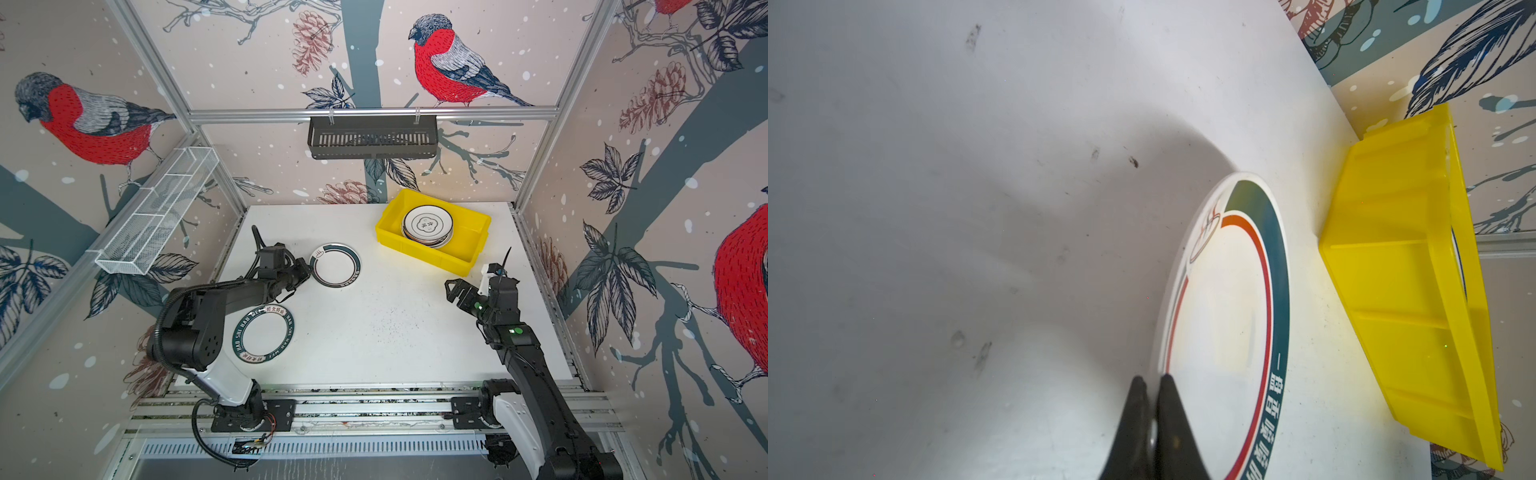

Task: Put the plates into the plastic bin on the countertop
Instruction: 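Lower the left gripper and grasp the rim of the steam-emblem plate, then lift the plate on edge with the left gripper toward the approaching right gripper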

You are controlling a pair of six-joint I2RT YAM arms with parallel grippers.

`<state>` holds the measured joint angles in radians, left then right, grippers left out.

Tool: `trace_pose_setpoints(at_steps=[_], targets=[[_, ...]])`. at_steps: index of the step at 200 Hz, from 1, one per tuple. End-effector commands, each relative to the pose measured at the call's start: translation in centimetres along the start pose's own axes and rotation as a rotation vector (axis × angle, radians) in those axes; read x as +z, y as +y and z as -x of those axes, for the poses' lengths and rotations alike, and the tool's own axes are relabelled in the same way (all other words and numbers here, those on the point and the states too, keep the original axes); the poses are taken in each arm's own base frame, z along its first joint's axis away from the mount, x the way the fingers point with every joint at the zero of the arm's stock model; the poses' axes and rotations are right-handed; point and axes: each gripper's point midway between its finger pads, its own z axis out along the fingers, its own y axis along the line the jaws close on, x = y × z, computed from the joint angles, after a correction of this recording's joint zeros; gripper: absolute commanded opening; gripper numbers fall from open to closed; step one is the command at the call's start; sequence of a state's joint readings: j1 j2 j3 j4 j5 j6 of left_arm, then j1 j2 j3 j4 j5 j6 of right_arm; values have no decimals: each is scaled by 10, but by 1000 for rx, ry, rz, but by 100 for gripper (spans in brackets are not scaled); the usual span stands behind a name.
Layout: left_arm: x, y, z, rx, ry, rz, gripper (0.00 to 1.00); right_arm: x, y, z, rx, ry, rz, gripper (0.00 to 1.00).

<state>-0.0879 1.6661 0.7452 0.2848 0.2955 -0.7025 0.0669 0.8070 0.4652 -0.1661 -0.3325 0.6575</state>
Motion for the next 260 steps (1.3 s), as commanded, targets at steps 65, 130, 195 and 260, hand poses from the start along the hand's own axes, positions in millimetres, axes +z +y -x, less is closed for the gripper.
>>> trace_pose_setpoints(at_steps=[65,130,195,260], targets=[[-29,-32,-9,-5,-12,-134,0,9,49,9,-27,55,207,100],[-55,-91,-28,85,36,-285,0,28,106,5,-90,78,293,100],[-86,-160,-23,99,1,-467,0,42,138,12,-96,121,353,100],[-87,-220,-23,115,16,-563,0,51,155,27,-91,91,391,100]])
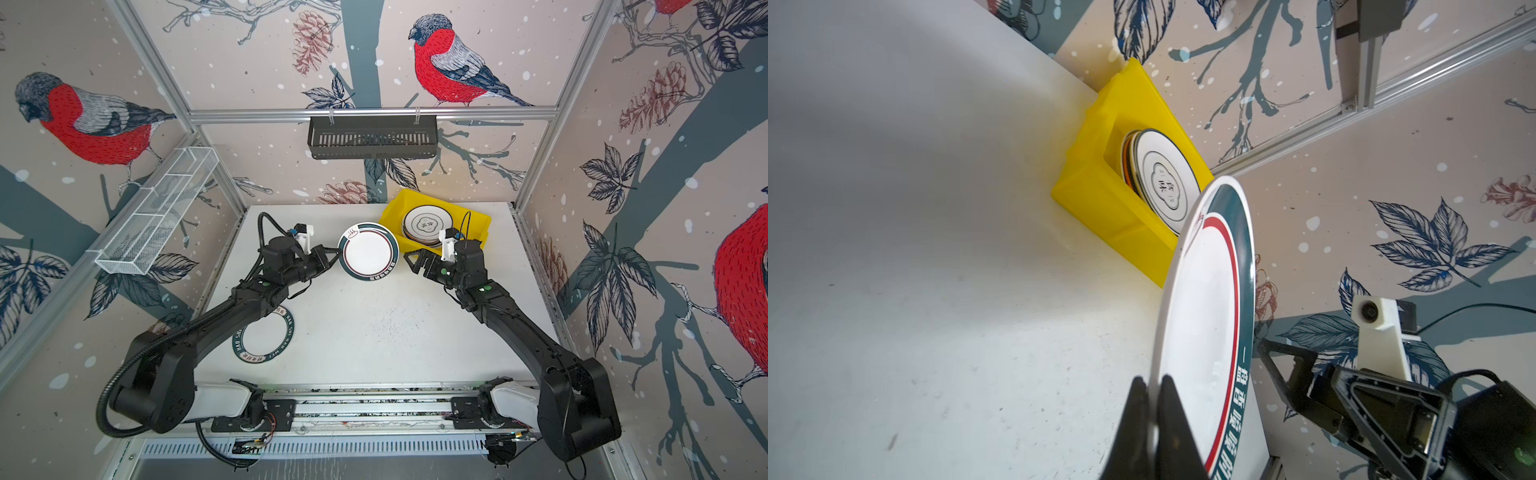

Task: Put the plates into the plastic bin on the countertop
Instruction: 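Lift the plate on edge with the left gripper toward the approaching right gripper, then grasp the plate rim with the right gripper and open the left gripper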

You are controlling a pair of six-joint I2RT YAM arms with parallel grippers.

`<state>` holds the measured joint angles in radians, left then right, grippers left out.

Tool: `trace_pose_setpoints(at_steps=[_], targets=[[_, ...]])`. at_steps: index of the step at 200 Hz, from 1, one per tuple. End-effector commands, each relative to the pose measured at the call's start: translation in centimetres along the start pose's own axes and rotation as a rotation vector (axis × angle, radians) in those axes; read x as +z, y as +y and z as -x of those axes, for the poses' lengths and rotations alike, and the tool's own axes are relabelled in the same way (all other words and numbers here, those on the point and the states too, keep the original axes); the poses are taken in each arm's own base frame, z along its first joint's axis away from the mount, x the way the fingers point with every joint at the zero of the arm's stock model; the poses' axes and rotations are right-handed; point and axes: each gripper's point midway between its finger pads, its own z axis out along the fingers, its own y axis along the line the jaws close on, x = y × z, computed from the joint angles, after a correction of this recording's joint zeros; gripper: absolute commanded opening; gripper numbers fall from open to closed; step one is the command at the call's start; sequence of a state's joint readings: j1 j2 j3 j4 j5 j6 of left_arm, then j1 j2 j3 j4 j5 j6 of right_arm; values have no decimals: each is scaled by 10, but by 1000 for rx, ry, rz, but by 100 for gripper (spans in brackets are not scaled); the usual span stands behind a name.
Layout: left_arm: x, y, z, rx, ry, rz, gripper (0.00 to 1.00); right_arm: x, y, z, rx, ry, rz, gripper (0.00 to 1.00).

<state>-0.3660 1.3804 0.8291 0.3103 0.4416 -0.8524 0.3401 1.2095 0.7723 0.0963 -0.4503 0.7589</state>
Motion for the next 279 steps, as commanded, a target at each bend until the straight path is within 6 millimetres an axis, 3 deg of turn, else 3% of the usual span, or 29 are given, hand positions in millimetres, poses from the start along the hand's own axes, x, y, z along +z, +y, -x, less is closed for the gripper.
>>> trace_pose_setpoints(at_steps=[1,45,96,104,115,141,150,248,279], targets=[[9,-23,12,-2,-34,-67,0,2,12,13,-16,-45,44,100],[26,-41,13,-7,-19,-105,0,16,8,13,15,-17,63,100],[41,-45,10,-4,21,-122,0,25,7,15,59,-21,110,86],[42,-41,5,-3,37,-110,0,25,6,16,69,-28,113,80],[45,-50,12,17,37,-119,0,25,4,16,80,-38,120,71],[49,-51,15,38,48,-108,0,23,1,20,97,-61,125,37],[50,-50,14,40,54,-107,0,21,-1,22,100,-70,121,32],[65,-52,-5,21,130,-140,0,27,-7,25,117,-63,134,34],[66,-53,-12,17,156,-146,0,27,-10,24,116,-68,122,22]])
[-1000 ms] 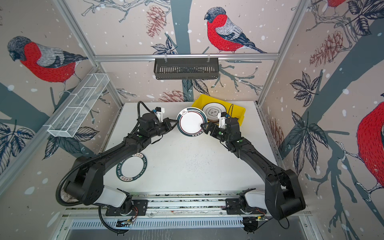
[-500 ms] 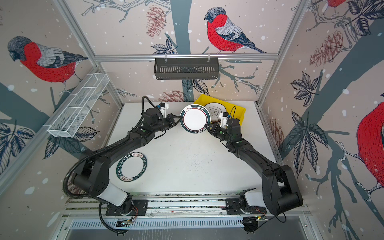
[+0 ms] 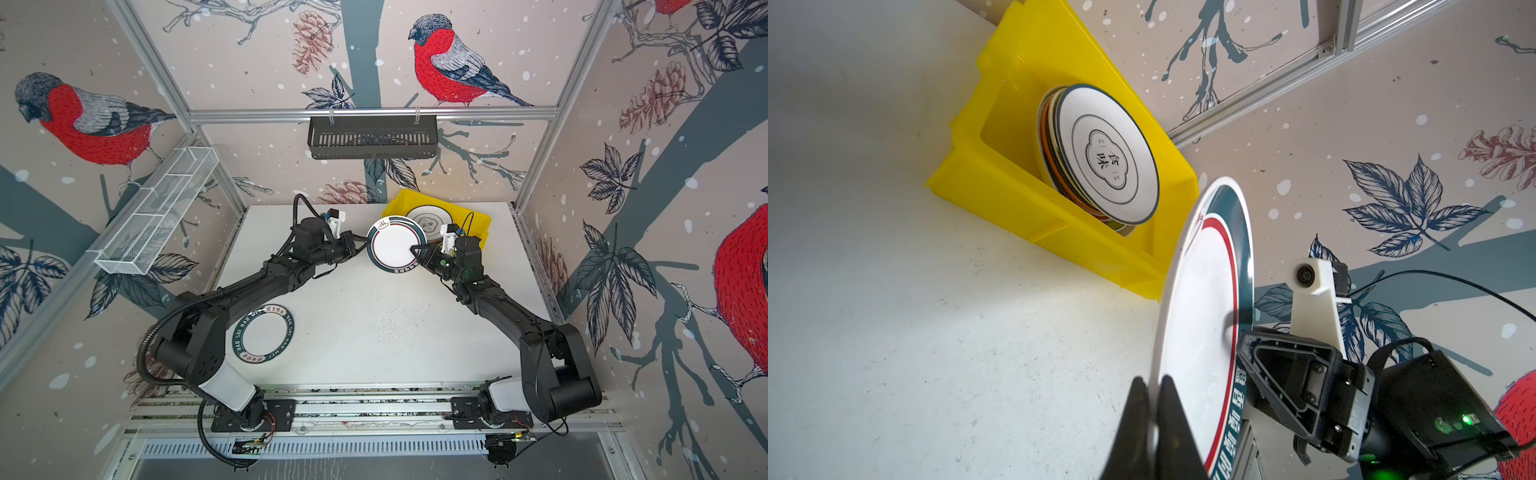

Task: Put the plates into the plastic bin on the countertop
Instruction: 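Grasp the plate rim with the right gripper and open the left gripper, then carry the steam-emblem plate into the bin with the right gripper while the left draws back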

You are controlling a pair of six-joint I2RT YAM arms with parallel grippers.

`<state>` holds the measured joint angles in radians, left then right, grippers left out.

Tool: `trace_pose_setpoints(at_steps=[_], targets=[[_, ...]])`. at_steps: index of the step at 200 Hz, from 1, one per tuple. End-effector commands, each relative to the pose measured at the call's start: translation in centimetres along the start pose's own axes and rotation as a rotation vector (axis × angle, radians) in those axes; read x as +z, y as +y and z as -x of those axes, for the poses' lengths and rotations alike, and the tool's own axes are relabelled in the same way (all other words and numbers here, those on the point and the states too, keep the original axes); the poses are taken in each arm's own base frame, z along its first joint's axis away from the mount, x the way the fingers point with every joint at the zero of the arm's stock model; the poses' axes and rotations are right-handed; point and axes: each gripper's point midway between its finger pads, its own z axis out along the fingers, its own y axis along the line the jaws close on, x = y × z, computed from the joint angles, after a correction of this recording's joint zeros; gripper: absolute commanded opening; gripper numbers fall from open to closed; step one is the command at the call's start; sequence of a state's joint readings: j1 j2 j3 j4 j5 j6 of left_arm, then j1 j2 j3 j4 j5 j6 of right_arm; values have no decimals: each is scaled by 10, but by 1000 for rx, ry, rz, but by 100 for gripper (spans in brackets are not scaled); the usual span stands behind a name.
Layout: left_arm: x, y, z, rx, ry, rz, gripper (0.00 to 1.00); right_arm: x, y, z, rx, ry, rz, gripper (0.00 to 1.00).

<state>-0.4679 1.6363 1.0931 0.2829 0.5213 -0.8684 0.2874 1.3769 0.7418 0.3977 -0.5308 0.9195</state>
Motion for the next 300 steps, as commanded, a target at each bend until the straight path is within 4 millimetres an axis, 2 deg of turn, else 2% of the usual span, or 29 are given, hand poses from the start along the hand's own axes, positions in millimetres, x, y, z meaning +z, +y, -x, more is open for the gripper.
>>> trace_pose_setpoints(at_steps=[1,27,44,64,74,78,87,116,120,124,150,161,192,220,223,253,300], targets=[[0,-14,2,16,2,-54,0,0,7,5,-14,-18,29,21],[-1,-13,2,18,1,-50,0,0,4,6,-7,-26,17,3],[-1,-15,0,24,12,-65,0,1,2,5,-2,-21,14,2],[-1,-16,-2,25,17,-71,11,2,2,5,4,-20,13,0],[-2,-17,-1,30,17,-73,12,1,3,6,2,-24,15,0],[-2,-18,-2,36,18,-77,25,0,3,7,1,-27,14,0],[-3,-25,-1,60,19,-107,38,-1,3,10,-10,-37,2,0],[-7,-37,1,83,17,-148,52,-3,3,27,-63,-71,-75,0],[-7,-37,1,85,17,-145,63,-4,3,30,-66,-77,-79,0],[-8,-38,2,87,16,-144,68,-5,4,32,-71,-83,-83,0],[-17,-46,7,127,-21,-156,85,-6,2,51,-80,-121,-125,0],[-25,-53,9,143,-49,-176,97,-5,1,62,-74,-138,-135,0],[-48,-66,19,196,-124,-167,98,0,-11,93,-46,-182,-189,0],[-66,-68,26,223,-176,-129,98,5,-38,112,5,-237,-274,0],[-66,-61,21,219,-171,-112,98,6,-41,113,9,-239,-281,0],[-83,-43,20,257,-230,-7,98,17,-67,127,25,-244,-358,0],[-108,-20,15,301,-301,122,98,43,-91,150,67,-276,-396,0]])
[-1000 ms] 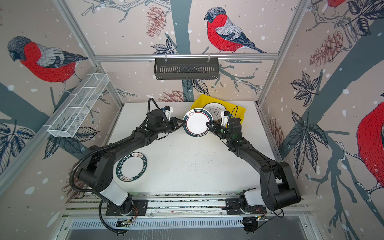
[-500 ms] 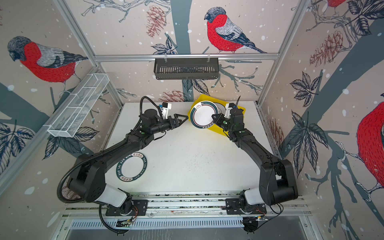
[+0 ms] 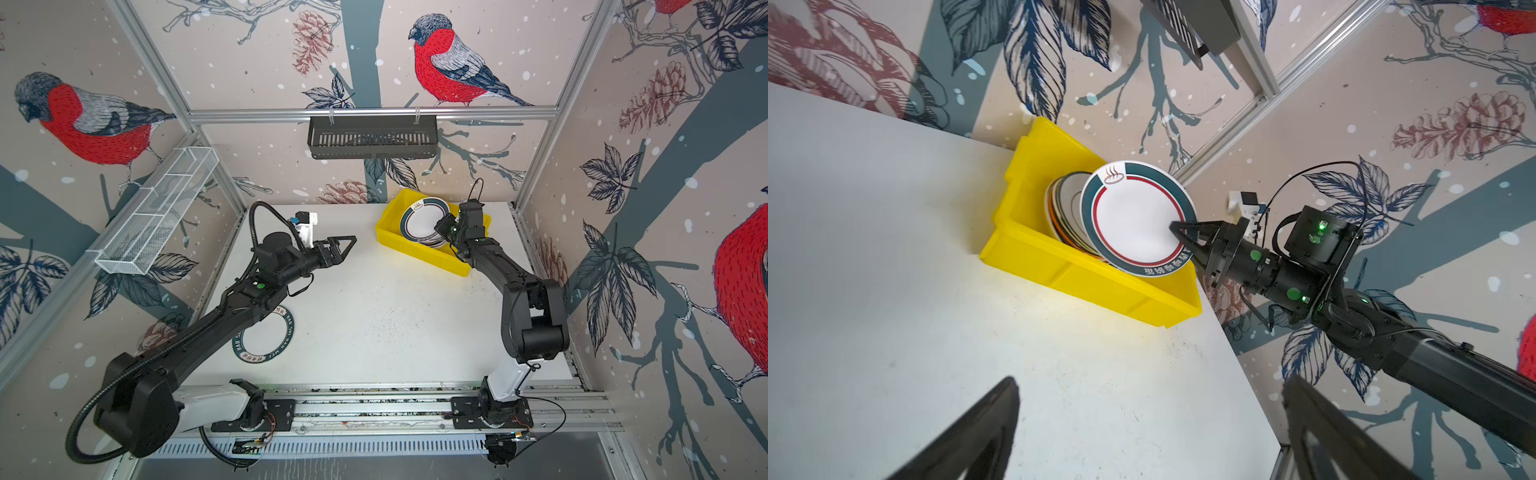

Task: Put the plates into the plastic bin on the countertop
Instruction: 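Carry the steam-emblem plate into the bin with the right gripper while the left draws back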

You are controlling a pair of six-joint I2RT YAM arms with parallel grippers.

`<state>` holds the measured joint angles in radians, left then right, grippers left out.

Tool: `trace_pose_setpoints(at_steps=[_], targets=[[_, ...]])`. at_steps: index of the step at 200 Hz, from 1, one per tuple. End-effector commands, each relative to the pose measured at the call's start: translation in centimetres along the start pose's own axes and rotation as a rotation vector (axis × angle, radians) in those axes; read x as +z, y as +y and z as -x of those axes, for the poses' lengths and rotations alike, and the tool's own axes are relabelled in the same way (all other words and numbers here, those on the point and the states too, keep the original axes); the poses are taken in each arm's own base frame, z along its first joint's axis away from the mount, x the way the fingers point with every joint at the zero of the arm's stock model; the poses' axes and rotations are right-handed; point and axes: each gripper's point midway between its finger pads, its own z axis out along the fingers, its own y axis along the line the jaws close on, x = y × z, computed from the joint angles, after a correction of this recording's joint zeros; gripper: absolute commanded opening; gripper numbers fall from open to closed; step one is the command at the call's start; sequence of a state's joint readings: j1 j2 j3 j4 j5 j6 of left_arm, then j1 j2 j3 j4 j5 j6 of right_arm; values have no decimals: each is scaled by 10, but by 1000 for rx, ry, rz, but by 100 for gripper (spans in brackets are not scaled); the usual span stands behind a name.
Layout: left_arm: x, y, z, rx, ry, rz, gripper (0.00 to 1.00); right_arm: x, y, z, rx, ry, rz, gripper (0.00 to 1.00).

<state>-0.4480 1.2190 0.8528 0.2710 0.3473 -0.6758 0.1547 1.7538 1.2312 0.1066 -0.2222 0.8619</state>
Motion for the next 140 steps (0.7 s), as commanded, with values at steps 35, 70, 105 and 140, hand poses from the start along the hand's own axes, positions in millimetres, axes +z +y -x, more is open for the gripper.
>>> trace_pose_setpoints(at_steps=[35,70,105,140], targets=[[-15,25,9,79,-70,152,98,35,-6,14,59,-41,-39,0],[-14,18,14,84,-49,142,98,46,-17,9,57,-41,-100,0],[-18,23,15,88,-55,171,98,50,-22,8,16,-46,-139,4],[-22,20,21,98,-66,178,98,51,-32,8,6,-36,-180,13]])
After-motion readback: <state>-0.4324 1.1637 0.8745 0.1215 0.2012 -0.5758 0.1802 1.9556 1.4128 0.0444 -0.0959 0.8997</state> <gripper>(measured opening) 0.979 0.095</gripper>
